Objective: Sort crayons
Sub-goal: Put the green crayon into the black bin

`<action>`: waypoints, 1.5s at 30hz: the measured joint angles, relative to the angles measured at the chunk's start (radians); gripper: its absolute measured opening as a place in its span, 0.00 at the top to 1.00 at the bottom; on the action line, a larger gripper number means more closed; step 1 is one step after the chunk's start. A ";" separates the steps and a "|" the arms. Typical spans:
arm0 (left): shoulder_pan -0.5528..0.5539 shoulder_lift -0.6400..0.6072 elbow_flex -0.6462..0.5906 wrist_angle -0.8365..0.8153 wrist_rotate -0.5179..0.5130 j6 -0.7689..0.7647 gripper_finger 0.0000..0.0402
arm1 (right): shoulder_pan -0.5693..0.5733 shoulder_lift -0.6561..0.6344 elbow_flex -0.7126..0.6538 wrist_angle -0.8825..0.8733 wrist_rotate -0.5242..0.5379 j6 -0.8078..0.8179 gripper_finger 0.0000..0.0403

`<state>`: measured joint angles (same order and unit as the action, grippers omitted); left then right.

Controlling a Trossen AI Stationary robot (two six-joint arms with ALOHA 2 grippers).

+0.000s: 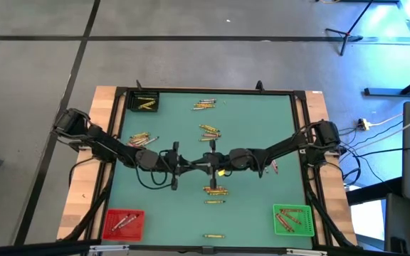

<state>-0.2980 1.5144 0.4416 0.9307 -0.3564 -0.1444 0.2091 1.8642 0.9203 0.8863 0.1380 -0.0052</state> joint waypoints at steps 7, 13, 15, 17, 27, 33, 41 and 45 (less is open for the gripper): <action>0.000 -0.106 0.000 -0.151 -0.024 -0.020 0.99 | 0.011 -0.157 0.000 -0.382 -0.061 0.001 0.60; 0.037 -0.306 0.000 -0.475 -0.119 -0.040 0.98 | 0.108 -0.267 -0.043 -0.606 -0.008 0.014 0.53; 0.069 -0.372 0.006 -0.604 -0.145 -0.058 0.98 | 0.143 -0.272 -0.076 -0.593 0.016 0.027 0.53; 0.111 -0.422 0.034 -0.748 -0.168 -0.066 0.98 | 0.173 -0.271 -0.112 -0.576 0.048 0.032 0.53; 0.457 -0.448 0.259 -1.372 -0.287 -0.058 0.98 | 0.210 -0.257 -0.289 -0.276 0.116 0.080 0.53; 0.735 -0.446 0.274 -1.415 -0.229 0.007 0.98 | 0.210 -0.257 -0.317 -0.261 0.115 0.084 0.53; 0.989 -0.307 0.272 -1.409 -0.115 0.050 0.98 | 0.210 -0.257 -0.316 -0.260 0.113 0.084 0.53; 1.053 -0.229 0.272 -1.405 -0.114 0.089 0.98 | 0.210 -0.257 -0.316 -0.259 0.113 0.084 0.53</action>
<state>0.7554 1.2853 0.7136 -0.4748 -0.4704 -0.0550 0.4187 1.6073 0.6041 0.6273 0.2508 0.0788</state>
